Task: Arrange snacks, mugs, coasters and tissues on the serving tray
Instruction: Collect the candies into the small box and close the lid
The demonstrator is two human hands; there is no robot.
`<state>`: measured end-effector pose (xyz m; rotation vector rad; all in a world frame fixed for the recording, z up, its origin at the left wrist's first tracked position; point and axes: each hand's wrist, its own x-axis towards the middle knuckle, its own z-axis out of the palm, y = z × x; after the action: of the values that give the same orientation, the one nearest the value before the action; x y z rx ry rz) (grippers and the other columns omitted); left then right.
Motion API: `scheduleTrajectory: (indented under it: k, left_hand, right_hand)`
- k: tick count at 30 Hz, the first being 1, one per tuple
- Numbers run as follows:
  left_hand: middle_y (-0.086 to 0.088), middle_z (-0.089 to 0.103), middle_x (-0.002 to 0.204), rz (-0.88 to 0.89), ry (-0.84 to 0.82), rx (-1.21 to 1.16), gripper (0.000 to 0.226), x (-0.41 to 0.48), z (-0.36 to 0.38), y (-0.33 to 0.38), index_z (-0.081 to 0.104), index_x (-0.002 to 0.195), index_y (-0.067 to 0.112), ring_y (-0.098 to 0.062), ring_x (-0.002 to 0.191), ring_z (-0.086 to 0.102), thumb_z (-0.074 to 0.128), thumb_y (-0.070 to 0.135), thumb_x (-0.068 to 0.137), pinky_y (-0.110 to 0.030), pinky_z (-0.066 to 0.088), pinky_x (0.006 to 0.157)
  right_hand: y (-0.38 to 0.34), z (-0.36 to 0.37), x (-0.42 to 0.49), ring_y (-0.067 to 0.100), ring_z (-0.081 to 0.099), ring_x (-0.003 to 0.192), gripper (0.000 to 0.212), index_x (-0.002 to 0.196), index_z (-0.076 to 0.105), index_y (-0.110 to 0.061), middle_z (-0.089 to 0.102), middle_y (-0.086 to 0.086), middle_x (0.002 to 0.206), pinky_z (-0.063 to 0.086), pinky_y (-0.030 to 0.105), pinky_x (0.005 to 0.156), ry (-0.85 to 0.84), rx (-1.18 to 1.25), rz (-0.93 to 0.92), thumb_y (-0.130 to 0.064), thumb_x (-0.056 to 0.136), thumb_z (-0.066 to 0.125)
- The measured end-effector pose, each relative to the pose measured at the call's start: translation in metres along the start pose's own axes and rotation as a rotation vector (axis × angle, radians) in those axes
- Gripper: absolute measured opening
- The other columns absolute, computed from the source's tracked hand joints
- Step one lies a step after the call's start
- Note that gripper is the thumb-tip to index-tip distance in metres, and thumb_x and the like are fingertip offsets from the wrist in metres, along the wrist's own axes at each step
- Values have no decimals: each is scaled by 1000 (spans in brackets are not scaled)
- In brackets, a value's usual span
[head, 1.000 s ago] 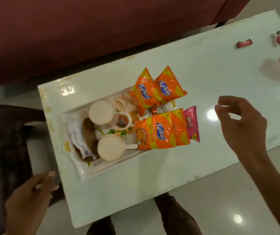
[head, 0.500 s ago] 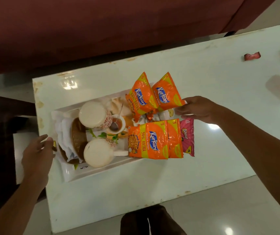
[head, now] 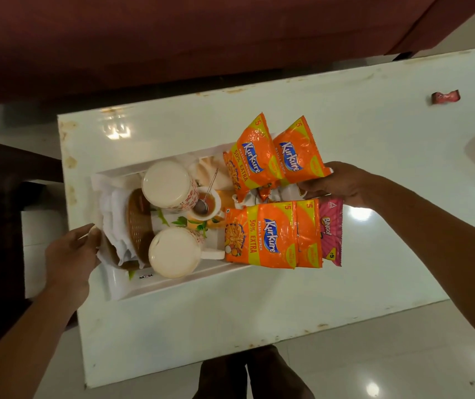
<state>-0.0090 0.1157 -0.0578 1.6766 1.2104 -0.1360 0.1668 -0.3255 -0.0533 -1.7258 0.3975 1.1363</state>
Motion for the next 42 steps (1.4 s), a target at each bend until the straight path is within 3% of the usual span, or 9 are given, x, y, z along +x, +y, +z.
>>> scheduleTrajectory:
  k: [7, 12, 15, 19, 22, 32, 35, 39, 42]
  left_hand:
    - [-17, 69, 123, 30, 12, -9, 33, 3, -1, -2, 68, 122, 9, -37, 113, 66, 70, 20, 92, -54, 52, 101]
    - [-17, 68, 125, 60, -6, -2, 34, 0, -3, -1, 67, 124, 7, -37, 115, 65, 69, 18, 93, -55, 51, 102]
    - [-16, 67, 126, 62, -7, -10, 34, -3, -4, 4, 66, 126, 7, -36, 116, 64, 68, 17, 93, -54, 51, 102]
    - [-15, 67, 128, 64, -17, -14, 35, -10, -3, 12, 65, 126, 8, -35, 117, 64, 68, 19, 93, -55, 51, 103]
    - [-13, 67, 128, 72, -17, -22, 34, -19, -1, 23, 66, 126, 10, -34, 117, 64, 68, 20, 93, -55, 51, 102]
    - [-18, 68, 124, 143, -79, -60, 31, -76, 36, 60, 67, 123, 9, -36, 115, 65, 69, 15, 92, -53, 51, 101]
    - [-21, 68, 123, 158, -85, -64, 30, -98, 60, 72, 66, 122, 5, -38, 112, 65, 67, 13, 93, -51, 53, 97]
    - [-22, 70, 116, 169, -61, -73, 28, -127, 98, 84, 67, 120, 5, -32, 98, 65, 68, 11, 93, -50, 54, 93]
    - [-22, 71, 113, 153, -54, -69, 27, -145, 132, 90, 68, 118, 6, -30, 95, 65, 69, 10, 92, -53, 53, 99]
  right_hand:
    - [-2, 6, 0, 27, 71, 80, 29, 103, 66, -14, 72, 9, 94, 58, 35, 64, 127, -42, -22, -19, 77, 76]
    - [4, 4, -2, 26, 71, 79, 19, 96, 65, -16, 71, 9, 95, 57, 33, 59, 139, -40, -14, -13, 79, 74]
    - [7, 3, -5, 20, 73, 64, 19, 93, 66, -18, 72, 7, 87, 56, 27, 48, 146, -15, -25, -16, 76, 74]
    - [11, -3, -14, 22, 74, 69, 37, 98, 67, -17, 76, 4, 82, 58, 28, 51, 121, 2, -31, -25, 64, 77]
    - [10, -11, -29, 25, 74, 75, 37, 99, 67, -17, 75, 8, 92, 59, 30, 54, 126, 4, -43, -26, 63, 76]
    - [11, -78, -95, 27, 74, 70, 39, 98, 67, -17, 76, 11, 89, 57, 30, 50, 174, 21, -57, -27, 62, 78]
    - [17, -108, -107, 32, 74, 74, 39, 100, 67, -12, 76, 15, 89, 59, 36, 59, 207, -9, -53, -25, 65, 79]
    - [23, -153, -117, 26, 74, 65, 51, 101, 66, -10, 76, 9, 79, 56, 29, 47, 197, 20, -64, -29, 55, 80]
    - [29, -185, -119, 28, 74, 65, 77, 100, 67, -10, 76, 12, 81, 56, 30, 48, 193, 16, -67, -45, 35, 91]
